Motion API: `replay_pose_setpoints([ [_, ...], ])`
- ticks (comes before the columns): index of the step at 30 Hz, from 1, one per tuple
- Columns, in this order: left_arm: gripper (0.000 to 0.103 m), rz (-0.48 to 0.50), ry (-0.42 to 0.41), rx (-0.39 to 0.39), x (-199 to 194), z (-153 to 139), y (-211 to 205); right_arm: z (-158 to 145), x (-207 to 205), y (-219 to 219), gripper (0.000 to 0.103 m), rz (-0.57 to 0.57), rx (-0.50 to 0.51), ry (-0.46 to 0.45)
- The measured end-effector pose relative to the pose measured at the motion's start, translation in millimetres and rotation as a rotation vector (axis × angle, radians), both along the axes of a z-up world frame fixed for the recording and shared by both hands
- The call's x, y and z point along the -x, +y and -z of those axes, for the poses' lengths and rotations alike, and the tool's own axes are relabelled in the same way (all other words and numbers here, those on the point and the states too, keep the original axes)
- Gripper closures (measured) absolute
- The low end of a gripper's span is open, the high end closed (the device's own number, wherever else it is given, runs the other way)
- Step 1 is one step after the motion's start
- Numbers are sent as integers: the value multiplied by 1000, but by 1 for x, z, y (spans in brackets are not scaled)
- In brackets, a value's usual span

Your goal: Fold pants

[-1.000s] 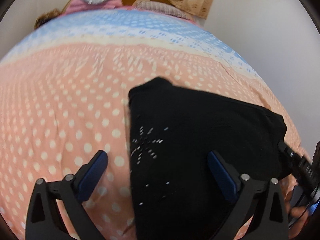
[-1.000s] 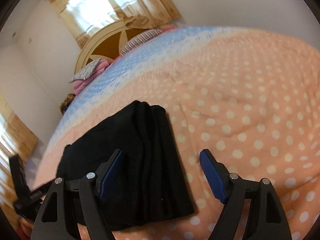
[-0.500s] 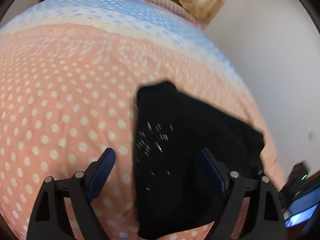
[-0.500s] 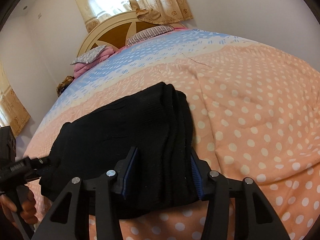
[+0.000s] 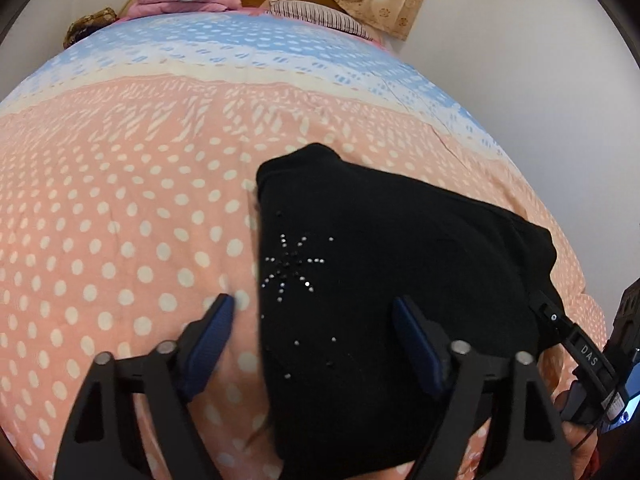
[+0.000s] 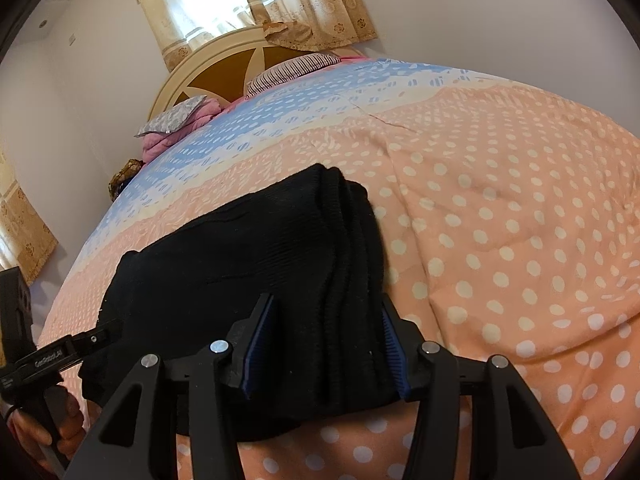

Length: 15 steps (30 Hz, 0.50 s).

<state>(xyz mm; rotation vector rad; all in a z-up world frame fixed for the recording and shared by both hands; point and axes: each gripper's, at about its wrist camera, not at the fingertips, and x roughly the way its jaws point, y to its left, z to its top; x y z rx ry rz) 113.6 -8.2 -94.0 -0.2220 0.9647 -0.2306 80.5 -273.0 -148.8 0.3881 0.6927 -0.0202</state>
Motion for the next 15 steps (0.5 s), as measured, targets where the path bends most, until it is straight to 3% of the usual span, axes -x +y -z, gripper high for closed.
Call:
replay_pose_setpoints([
  [4, 55, 7, -8, -21, 3, -6, -3, -2, -1, 4, 51, -1, 27, 3],
  [7, 58, 27, -29, -55, 4, -9, -7, -3, 0, 7, 52, 7, 41, 7],
  [9, 64, 19, -23, 8, 4, -9, 1, -4, 1, 9, 54, 10, 49, 8],
  [10, 74, 29, -18, 63, 4, -8, 6, -5, 1, 9, 55, 10, 53, 8],
  [11, 78, 31, -17, 92, 4, -9, 8, -6, 2, 11, 56, 10, 60, 6],
  [15, 78, 35, -29, 113, 3, -5, 8, -6, 4, 15, 58, 20, 85, -2],
])
